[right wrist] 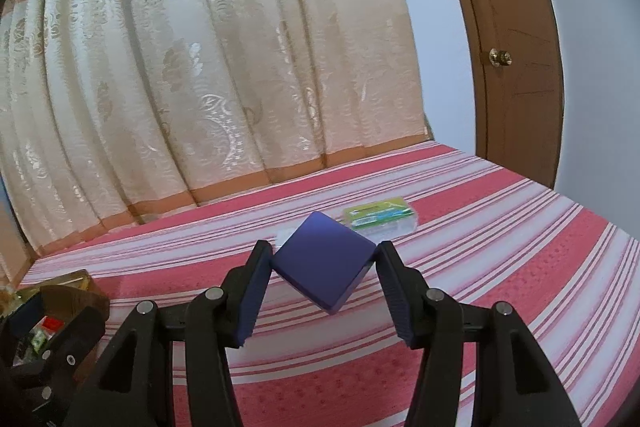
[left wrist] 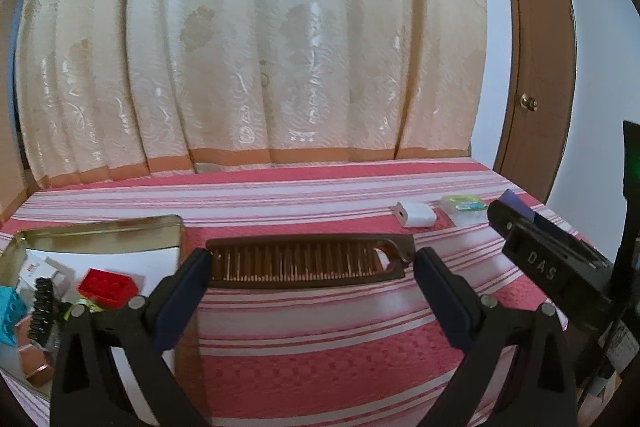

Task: Organize rigid objects
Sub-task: 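Carry the brown brush and purple block over the gold tray with both grippers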

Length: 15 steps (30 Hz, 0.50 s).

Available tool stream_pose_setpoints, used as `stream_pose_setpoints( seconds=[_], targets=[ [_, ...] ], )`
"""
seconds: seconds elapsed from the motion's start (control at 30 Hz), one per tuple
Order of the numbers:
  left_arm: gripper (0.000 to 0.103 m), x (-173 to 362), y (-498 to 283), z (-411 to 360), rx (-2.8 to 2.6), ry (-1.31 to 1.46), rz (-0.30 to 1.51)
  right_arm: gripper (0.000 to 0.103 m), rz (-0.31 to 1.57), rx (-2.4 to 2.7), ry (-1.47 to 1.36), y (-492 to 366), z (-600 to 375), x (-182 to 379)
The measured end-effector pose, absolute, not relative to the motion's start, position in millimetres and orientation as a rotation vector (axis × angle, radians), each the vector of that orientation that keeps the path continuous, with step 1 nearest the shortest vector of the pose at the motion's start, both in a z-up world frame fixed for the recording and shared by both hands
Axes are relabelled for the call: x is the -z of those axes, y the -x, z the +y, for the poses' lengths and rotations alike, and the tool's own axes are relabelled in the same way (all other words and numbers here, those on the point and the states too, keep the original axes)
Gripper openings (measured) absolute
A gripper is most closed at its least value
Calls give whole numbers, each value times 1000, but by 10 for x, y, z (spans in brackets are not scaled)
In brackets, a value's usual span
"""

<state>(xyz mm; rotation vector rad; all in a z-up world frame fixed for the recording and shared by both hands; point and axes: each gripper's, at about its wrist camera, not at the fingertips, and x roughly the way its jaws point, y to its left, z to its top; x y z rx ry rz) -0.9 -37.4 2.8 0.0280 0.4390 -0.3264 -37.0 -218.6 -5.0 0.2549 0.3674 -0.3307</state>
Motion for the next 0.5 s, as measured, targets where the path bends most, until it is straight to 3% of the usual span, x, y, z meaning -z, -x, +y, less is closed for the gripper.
stream_pose_setpoints(
  seconds=[0.5],
  targets=[
    [101,-177,42,431,207,22,408,56,360,174,-220,228,-1282,-90]
  ],
)
